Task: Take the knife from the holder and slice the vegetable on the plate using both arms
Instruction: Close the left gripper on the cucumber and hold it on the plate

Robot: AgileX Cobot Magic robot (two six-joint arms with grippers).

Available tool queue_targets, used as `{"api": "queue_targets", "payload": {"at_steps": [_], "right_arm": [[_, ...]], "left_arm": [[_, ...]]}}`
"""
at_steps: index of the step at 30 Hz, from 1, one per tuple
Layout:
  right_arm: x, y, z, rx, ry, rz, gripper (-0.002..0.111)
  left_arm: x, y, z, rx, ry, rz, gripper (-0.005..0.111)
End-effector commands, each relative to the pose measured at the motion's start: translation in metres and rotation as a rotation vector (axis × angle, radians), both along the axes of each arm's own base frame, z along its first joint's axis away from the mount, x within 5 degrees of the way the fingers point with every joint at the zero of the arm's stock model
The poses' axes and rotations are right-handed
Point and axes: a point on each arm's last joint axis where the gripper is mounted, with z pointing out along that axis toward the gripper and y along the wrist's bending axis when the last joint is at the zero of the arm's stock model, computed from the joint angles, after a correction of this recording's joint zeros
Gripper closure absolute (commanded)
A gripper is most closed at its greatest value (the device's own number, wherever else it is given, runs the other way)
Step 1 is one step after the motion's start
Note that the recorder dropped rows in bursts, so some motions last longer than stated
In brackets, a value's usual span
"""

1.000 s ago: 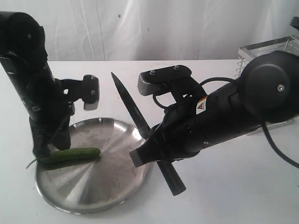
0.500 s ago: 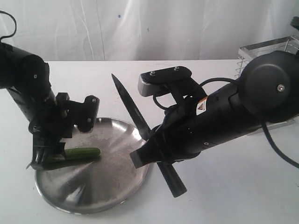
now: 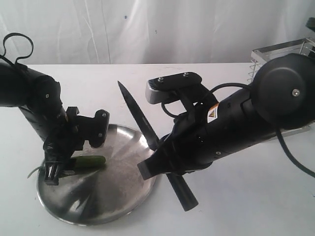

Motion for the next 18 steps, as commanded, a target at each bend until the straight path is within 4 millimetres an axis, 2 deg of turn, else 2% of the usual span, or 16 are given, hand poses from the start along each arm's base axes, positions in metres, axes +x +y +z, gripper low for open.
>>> {"api": "queue_targets", "payload": {"at_steps": [1, 4, 6, 10, 18], "right_arm": [[0.000, -0.001, 0.001, 0.001, 0.000, -0.003, 0.108], [-0.001, -0.001, 0.000, -0.001, 0.002, -0.002, 0.108], [-0.001, -0.001, 0.000, 0.000, 0.004, -0.002, 0.108], [-0.001, -0.001, 0.000, 0.001, 0.006, -0.003, 0.108], [-0.001, 0.000, 0.001, 0.002, 0.004, -0.004, 0.108]], "left_arm": [[-0.003, -0.001, -0.013, 0.011, 0.061, 0.013, 0.044], [-0.003, 0.000, -0.017, 0.018, 0.079, 0.014, 0.051], [-0.004, 0.000, -0.018, 0.021, 0.087, 0.016, 0.065], [-0.001, -0.002, -0.011, -0.011, 0.070, 0.074, 0.107], [0.012, -0.025, 0.019, -0.288, 0.061, 0.284, 0.106]]}}
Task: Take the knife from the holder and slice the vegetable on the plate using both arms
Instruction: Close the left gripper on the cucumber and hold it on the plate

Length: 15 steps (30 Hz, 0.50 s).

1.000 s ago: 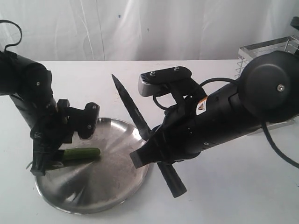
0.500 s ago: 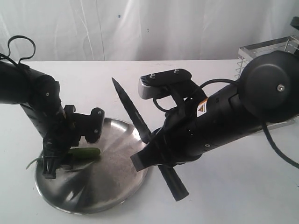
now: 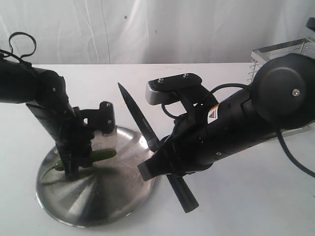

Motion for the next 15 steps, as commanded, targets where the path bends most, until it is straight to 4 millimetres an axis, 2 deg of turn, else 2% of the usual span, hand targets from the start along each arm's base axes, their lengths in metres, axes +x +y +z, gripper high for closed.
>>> {"api": "queue_targets", "payload": {"at_steps": [1, 8, 15], "right_arm": [[0.000, 0.000, 0.001, 0.007, -0.008, -0.007, 0.108], [0.001, 0.000, 0.001, 0.021, 0.004, -0.038, 0.108], [0.002, 0.000, 0.002, 0.018, -0.007, -0.042, 0.108]], "left_arm": [[0.002, -0.011, 0.016, -0.128, 0.033, 0.092, 0.106], [-0.002, -0.007, 0.000, -0.050, 0.126, 0.054, 0.106], [-0.001, -0.008, -0.001, -0.061, 0.132, 0.117, 0.104]]}}
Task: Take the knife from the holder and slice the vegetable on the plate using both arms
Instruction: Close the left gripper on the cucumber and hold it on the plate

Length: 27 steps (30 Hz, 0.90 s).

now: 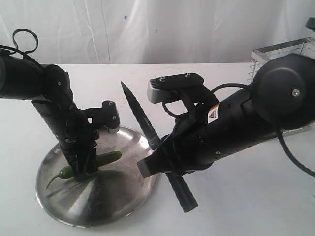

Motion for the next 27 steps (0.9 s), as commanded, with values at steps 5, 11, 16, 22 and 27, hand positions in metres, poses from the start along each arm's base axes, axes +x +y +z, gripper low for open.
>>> {"api": "queue_targets", "payload": {"at_steps": [5, 11, 16, 22, 27], "right_arm": [[0.002, -0.001, 0.001, 0.009, -0.013, -0.029, 0.108], [0.001, -0.001, 0.001, 0.010, 0.012, -0.051, 0.108], [-0.002, -0.002, -0.001, -0.008, 0.042, -0.043, 0.108], [-0.004, -0.003, -0.002, -0.021, 0.067, -0.042, 0.108], [-0.004, -0.003, -0.002, -0.011, 0.101, -0.082, 0.108]], "left_arm": [[-0.001, -0.001, 0.000, -0.008, 0.016, 0.040, 0.085], [-0.001, -0.001, 0.000, -0.010, 0.019, 0.042, 0.060], [-0.002, -0.001, 0.000, -0.012, 0.028, 0.067, 0.056], [-0.005, 0.000, 0.024, -0.039, -0.038, 0.066, 0.056], [-0.015, 0.004, 0.066, -0.086, -0.158, 0.065, 0.056]]}}
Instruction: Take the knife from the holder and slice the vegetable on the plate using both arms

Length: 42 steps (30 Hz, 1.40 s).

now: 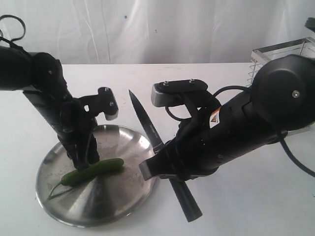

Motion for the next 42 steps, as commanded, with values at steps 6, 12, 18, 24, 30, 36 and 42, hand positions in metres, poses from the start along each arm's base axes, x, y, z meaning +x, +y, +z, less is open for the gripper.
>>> {"api": "queue_targets", "payload": {"at_steps": [6, 12, 18, 24, 30, 36, 42], "right_arm": [[-0.007, -0.003, -0.003, -0.034, 0.091, -0.006, 0.108], [-0.009, 0.003, 0.000, -0.019, 0.115, -0.043, 0.108], [0.012, 0.036, -0.011, -0.139, 0.139, -0.017, 0.108], [0.036, 0.069, -0.030, -0.155, 0.100, 0.005, 0.108], [0.045, 0.076, -0.039, -0.304, 0.183, 0.045, 0.108], [0.055, 0.088, -0.059, -0.312, 0.189, 0.044, 0.108], [0.056, 0.091, -0.081, -0.353, 0.249, 0.032, 0.108]], "left_arm": [[-0.023, 0.009, 0.093, -0.195, -0.279, 0.204, 0.086], [-0.022, 0.010, 0.100, -0.254, -0.317, 0.289, 0.106], [-0.008, 0.020, 0.110, -0.456, -0.357, 0.503, 0.107], [0.003, 0.036, 0.102, -0.490, -0.319, 0.592, 0.107], [0.018, 0.028, 0.062, -0.445, -0.186, 0.577, 0.107], [0.022, 0.012, 0.046, -0.572, -0.113, 0.470, 0.107], [0.019, 0.015, -0.005, -0.527, -0.055, 0.520, 0.107]]}}
